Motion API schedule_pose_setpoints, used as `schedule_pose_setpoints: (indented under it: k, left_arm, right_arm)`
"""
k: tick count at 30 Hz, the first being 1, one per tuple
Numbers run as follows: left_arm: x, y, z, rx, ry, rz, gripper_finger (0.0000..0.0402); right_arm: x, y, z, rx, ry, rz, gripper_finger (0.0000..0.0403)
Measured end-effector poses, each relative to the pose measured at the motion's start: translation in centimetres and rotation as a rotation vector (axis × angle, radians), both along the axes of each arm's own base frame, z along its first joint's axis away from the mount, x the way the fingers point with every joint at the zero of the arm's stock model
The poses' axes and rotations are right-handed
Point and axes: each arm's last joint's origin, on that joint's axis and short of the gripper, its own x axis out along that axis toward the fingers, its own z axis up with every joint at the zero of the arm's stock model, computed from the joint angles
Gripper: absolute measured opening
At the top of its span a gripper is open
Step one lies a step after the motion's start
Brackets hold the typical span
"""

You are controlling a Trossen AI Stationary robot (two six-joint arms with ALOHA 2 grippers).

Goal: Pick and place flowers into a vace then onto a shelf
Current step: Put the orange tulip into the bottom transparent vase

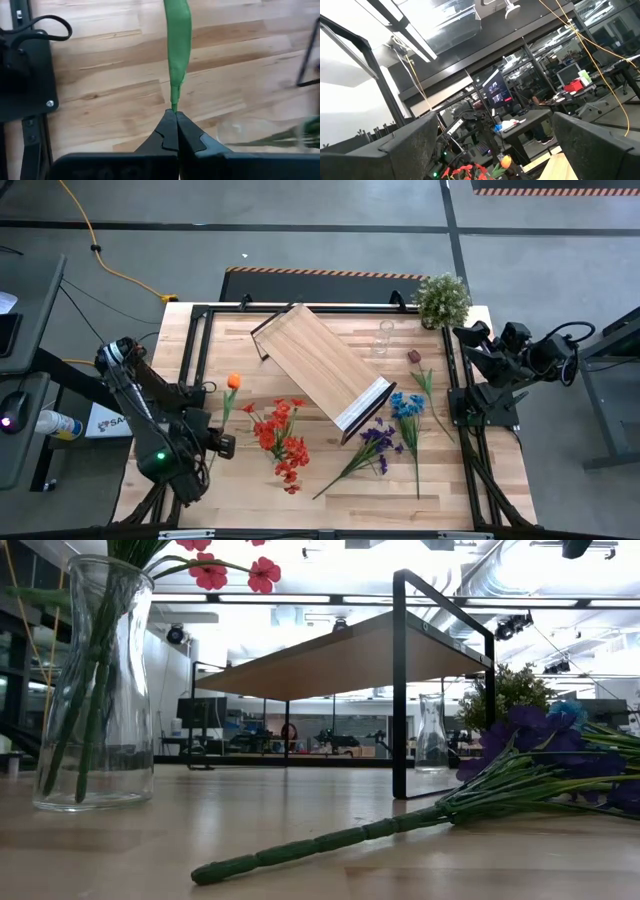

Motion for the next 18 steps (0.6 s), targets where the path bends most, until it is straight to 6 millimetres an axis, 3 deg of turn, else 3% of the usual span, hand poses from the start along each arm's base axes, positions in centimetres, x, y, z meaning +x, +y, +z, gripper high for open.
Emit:
schedule_pose_setpoints:
  k: [11, 18]
  left_arm:
    - [-1.9, 0.1, 3.1, -0.106, -0.101, -0.1, 0.002]
    - [-1.9, 0.1, 4.7, -0.122, -0.12, -0.17, 0.002]
  right_arm:
    - [0.0, 0.0, 0.0, 0.02, -0.004, 0.008, 0.0381]
    - [0.0, 0.0, 0.0, 0.025, -0.004, 0.004, 0.0381]
